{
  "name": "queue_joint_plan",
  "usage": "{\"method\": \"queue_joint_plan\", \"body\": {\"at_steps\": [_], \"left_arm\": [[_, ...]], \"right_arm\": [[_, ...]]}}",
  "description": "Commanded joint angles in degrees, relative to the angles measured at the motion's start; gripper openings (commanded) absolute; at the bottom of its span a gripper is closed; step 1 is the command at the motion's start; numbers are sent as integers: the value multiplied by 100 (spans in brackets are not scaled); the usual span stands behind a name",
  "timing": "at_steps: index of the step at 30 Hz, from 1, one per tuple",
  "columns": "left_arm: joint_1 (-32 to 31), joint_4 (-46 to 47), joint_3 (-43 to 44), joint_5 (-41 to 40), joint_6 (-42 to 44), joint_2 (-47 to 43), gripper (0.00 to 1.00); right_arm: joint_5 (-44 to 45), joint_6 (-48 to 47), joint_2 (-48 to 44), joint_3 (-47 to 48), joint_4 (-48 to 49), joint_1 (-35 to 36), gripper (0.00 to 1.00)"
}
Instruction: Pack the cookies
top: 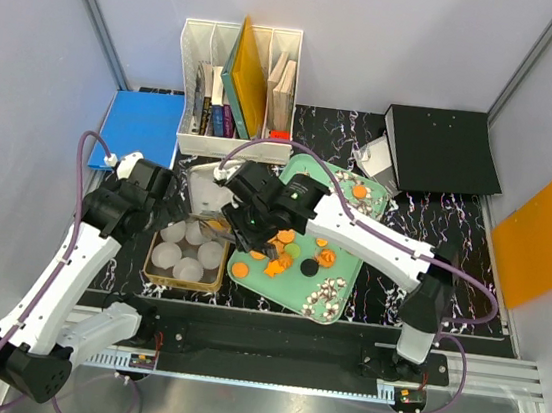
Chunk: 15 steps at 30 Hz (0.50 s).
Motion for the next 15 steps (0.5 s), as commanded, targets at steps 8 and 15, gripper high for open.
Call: {"method": "queue_joint_plan", "body": {"at_steps": [8, 15], "left_arm": [[19, 76, 64, -123, 3, -58, 99], [19, 93, -76, -70, 3, -102, 99]], "right_arm": [[-305, -402, 734, 886, 181, 24, 33], [-235, -533, 1033, 1159, 164, 24, 34]]}}
